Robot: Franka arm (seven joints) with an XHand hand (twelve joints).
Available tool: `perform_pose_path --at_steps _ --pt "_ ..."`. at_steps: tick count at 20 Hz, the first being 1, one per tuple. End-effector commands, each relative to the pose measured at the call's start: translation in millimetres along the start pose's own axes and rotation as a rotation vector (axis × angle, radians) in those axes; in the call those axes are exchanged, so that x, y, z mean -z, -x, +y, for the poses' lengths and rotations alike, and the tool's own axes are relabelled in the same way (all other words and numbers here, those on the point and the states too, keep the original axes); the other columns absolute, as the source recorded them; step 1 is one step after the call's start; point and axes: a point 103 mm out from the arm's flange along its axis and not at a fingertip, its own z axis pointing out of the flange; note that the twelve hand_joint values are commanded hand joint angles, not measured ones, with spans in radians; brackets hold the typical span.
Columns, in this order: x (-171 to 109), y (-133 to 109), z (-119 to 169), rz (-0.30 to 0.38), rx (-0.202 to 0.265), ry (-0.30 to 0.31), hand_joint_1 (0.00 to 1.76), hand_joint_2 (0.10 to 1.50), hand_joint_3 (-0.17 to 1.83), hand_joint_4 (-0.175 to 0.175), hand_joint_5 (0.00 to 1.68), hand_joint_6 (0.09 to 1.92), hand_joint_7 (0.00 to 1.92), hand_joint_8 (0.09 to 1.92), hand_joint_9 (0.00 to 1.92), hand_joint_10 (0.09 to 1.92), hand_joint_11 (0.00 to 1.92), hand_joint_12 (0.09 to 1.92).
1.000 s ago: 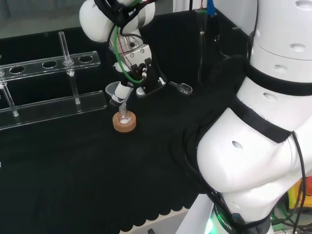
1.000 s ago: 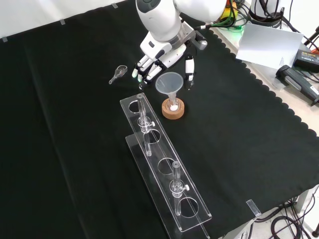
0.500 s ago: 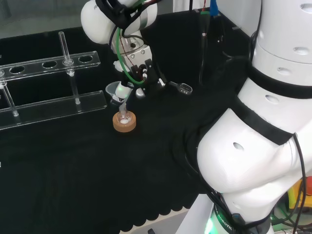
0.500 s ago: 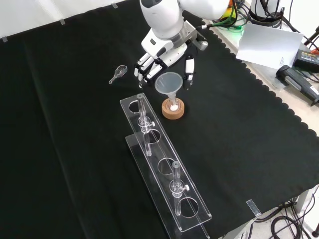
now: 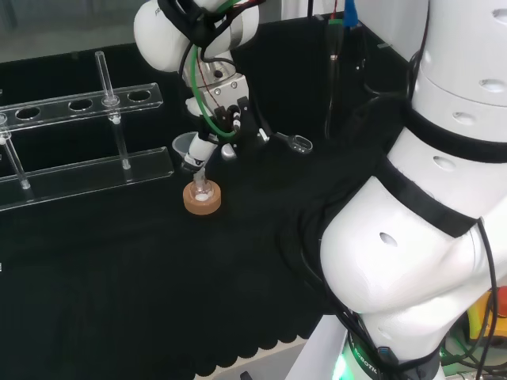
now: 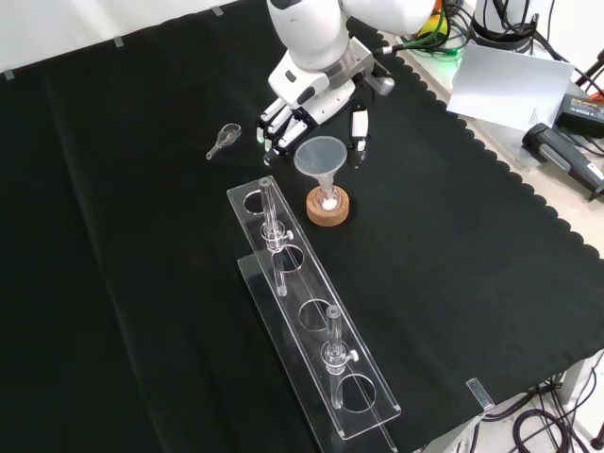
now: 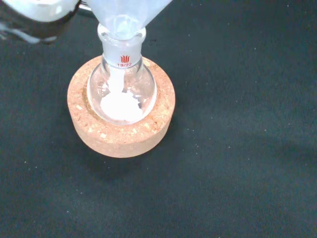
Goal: Remove the funnel from the round-bottom flask.
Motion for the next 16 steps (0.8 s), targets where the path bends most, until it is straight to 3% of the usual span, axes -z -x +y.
perform_pose_path --at_steps 1,16 --pt "0.4 0.3 -0.4 0.002 0.001 0.014 0.81 0.69 0.04 -0.06 0.26 0.09 0.75 0.36 0.23 0.71 0.0 0.88" --pt "6.5 -0.5 0.2 -0.001 0.0 0.061 0.86 0.69 0.06 -0.042 0.34 0.09 0.84 0.34 0.32 0.66 0.0 0.97"
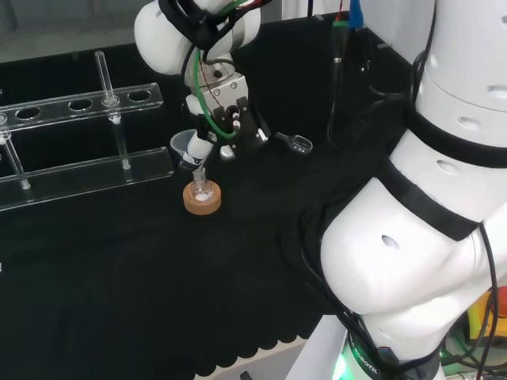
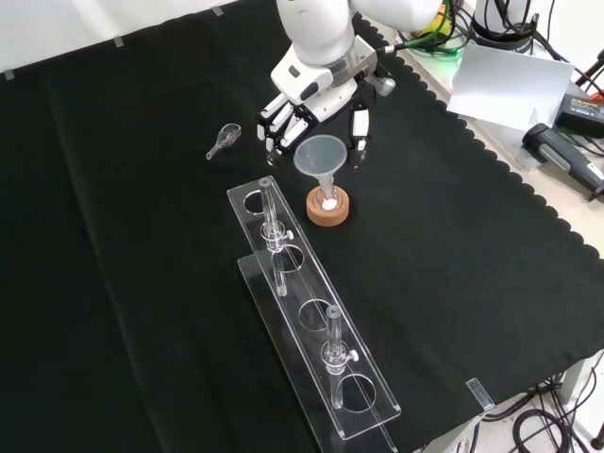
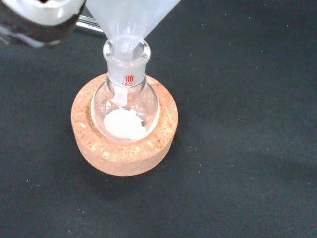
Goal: Remove the funnel from the round-bottom flask.
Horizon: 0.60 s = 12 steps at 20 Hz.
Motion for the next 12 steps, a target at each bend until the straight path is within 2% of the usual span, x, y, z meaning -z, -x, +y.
perform_pose_path --at_steps 1,12 --pt "1.7 2.2 -0.5 0.001 -0.003 0.01 0.86 0.69 0.06 -0.042 0.34 0.09 0.84 0.34 0.32 0.65 0.0 0.97" --pt "10.8 6.3 -4.5 0.016 -0.015 0.045 0.88 0.68 0.07 -0.037 0.39 0.09 0.9 0.34 0.37 0.62 0.0 1.0"
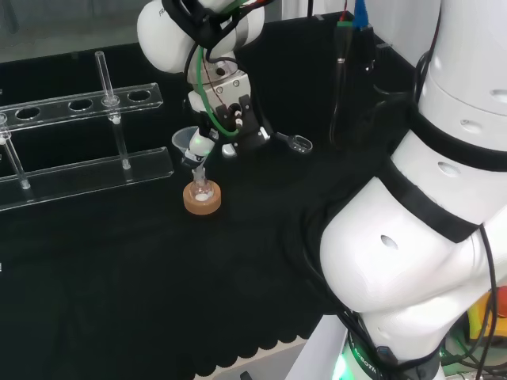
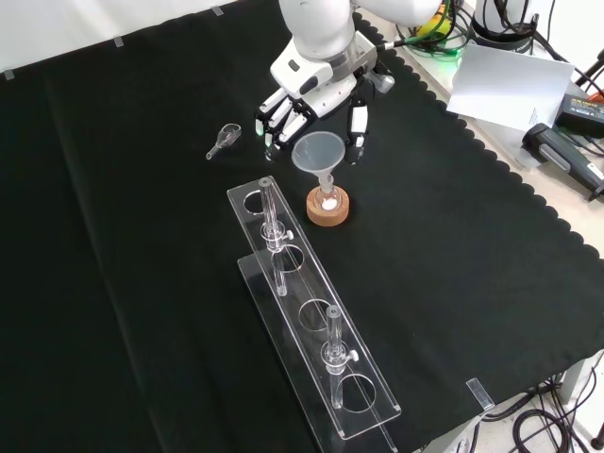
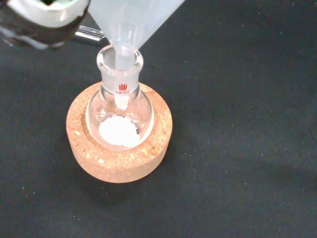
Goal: Remove the funnel from the round-bottom flask.
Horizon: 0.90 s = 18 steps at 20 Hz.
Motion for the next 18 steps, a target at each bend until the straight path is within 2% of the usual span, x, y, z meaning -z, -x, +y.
perform_pose_path --at_steps 1,18 --pt "8.1 2.4 -2.9 0.01 -0.008 0.029 0.88 0.68 0.07 -0.037 0.39 0.09 0.91 0.34 0.37 0.62 0.0 1.0" --pt "34.0 4.4 -8.7 -0.014 0.007 0.099 0.9 0.68 0.09 -0.034 0.42 0.09 0.97 0.34 0.42 0.6 0.0 1.02"
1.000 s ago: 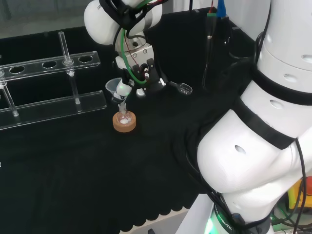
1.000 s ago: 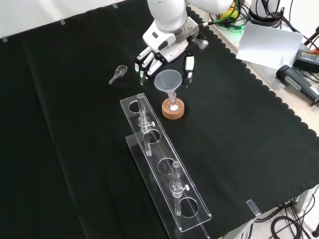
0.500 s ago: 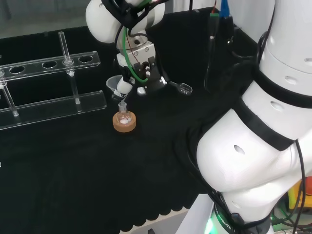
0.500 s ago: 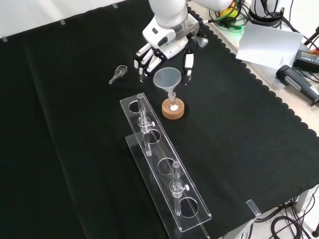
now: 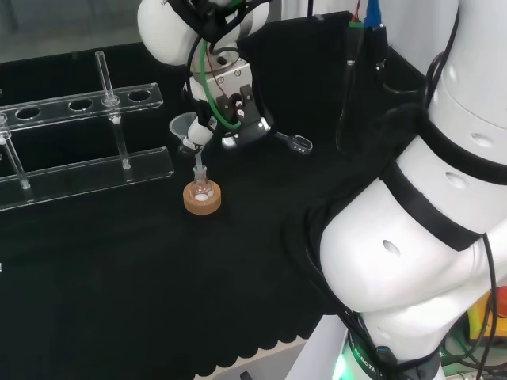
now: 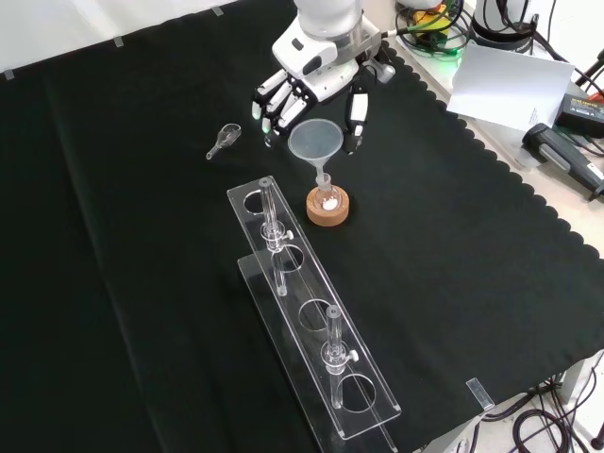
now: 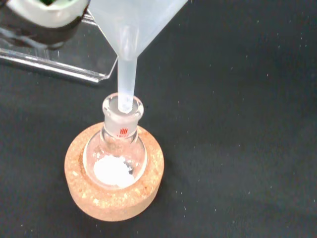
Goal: Remove the funnel from the round-bottom flask.
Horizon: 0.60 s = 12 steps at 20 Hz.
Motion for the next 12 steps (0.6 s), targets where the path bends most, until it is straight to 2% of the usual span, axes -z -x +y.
perform_pose_path --at_steps 1,9,12 --pt "9.1 1.4 -2.3 -0.004 0.008 0.02 0.9 0.68 0.09 -0.034 0.42 0.09 0.98 0.34 0.42 0.6 0.0 1.02" --pt "29.4 8.3 -5.2 -0.015 0.005 0.066 0.9 0.68 0.09 -0.031 0.44 0.09 0.99 0.34 0.43 0.59 0.0 1.02" --pt "45.6 12.8 -5.8 -0.017 0.004 0.1 0.9 0.67 0.1 -0.03 0.45 0.09 0.99 0.34 0.44 0.59 0.0 1.03"
